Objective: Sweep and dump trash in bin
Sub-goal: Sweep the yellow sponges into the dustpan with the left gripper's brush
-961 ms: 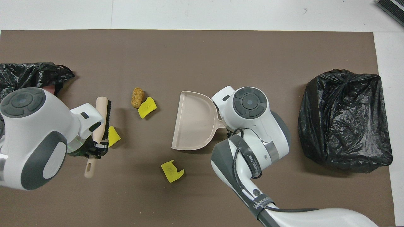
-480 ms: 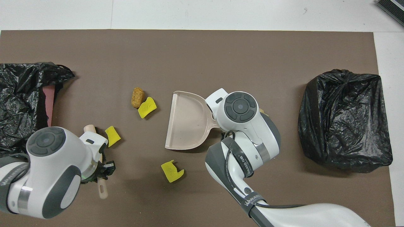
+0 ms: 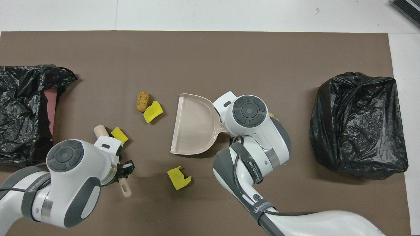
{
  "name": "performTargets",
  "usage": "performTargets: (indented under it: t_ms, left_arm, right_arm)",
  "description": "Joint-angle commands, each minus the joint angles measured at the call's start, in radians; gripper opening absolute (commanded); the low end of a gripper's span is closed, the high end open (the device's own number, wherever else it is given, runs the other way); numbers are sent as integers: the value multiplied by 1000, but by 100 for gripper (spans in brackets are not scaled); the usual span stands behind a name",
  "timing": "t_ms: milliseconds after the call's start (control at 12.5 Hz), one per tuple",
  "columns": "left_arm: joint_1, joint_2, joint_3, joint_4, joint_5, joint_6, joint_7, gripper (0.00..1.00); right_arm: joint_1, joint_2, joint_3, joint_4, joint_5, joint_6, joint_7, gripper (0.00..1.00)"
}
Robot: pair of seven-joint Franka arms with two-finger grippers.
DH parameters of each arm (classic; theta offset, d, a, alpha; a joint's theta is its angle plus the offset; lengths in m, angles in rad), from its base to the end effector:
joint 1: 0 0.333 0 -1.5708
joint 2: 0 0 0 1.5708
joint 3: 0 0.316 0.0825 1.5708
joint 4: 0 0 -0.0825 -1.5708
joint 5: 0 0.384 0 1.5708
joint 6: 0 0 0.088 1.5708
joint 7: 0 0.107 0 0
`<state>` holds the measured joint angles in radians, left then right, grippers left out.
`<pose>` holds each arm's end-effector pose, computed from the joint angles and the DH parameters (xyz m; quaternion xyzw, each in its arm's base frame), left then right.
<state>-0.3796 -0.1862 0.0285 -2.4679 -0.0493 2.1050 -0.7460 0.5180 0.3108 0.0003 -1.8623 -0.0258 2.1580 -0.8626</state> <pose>0.4079 -0.1520 0.3500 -0.9737 -0.2090 0.0871 0.0267 0.5432 0.3086 0.3508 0.7663 0.6424 -0.0093 0.0092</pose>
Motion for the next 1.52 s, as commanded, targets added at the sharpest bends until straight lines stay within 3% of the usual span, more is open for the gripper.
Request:
performTargets:
  t_ms: [0, 240, 480, 641, 881, 1441]
  left_arm:
    - [-27, 121, 13, 137, -39, 43, -1, 0]
    - [-30, 247, 8, 263, -43, 61, 14, 0]
    - [-28, 281, 2, 316, -44, 78, 179, 0]
    - [-30, 280, 1, 317, -44, 63, 397, 0]
    - [-59, 264, -1, 304, -46, 8, 512, 0]
    - [-261, 234, -5, 305, -53, -32, 519, 0]
  right_arm:
    - [-9, 10, 1, 38, -10, -70, 22, 0]
    - [4, -1, 1, 48, -11, -119, 152, 0]
    - [13, -2, 3, 45, -11, -124, 197, 0]
    - [13, -4, 3, 41, -11, -124, 197, 0]
    - [13, -4, 3, 41, -11, -124, 197, 0]
    - [13, -4, 4, 41, -11, -124, 201, 0]
